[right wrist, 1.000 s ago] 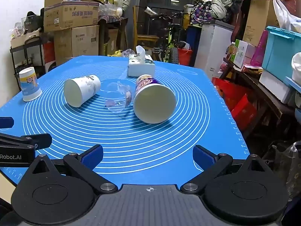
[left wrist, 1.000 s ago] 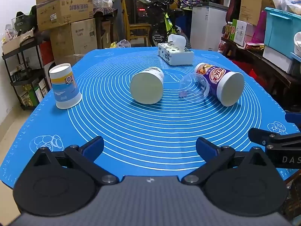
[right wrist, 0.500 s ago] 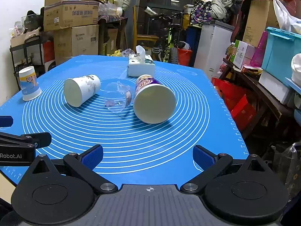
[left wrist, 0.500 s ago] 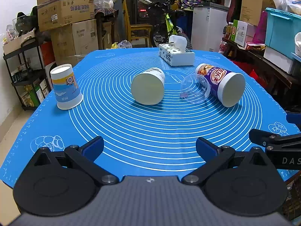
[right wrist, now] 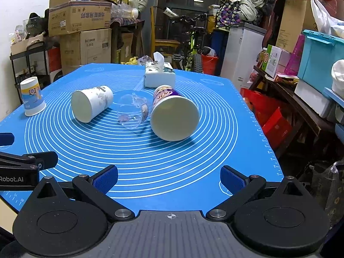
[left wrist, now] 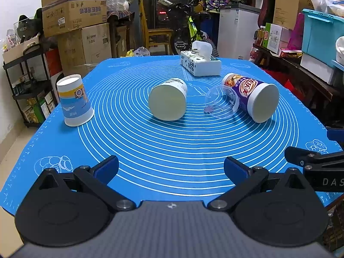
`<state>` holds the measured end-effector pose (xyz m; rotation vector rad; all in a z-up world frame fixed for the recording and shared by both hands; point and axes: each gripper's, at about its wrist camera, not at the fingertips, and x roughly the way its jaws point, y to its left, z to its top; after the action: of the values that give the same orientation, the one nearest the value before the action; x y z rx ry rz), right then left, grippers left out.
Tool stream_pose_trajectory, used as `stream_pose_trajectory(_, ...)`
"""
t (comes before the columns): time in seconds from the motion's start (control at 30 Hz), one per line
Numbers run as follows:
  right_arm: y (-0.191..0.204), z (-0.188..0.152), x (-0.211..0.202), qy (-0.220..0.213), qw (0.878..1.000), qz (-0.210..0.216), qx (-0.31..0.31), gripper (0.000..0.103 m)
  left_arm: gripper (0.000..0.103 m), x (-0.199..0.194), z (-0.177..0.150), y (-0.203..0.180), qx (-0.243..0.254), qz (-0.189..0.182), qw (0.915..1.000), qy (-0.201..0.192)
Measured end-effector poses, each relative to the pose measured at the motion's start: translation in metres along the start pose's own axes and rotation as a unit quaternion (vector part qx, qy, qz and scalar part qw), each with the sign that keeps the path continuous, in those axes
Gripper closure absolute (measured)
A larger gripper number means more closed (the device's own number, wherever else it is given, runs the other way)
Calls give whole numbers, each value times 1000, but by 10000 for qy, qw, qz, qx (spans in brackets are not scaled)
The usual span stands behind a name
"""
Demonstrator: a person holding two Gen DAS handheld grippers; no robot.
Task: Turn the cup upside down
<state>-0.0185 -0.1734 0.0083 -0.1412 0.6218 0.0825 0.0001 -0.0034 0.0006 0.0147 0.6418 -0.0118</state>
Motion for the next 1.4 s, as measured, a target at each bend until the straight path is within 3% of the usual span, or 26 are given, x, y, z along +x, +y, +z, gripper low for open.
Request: stream_pose_trajectory(1.4,-2,-1,0,2,10000,8,40,3,0,3,-2,-2,120,70,9999,48)
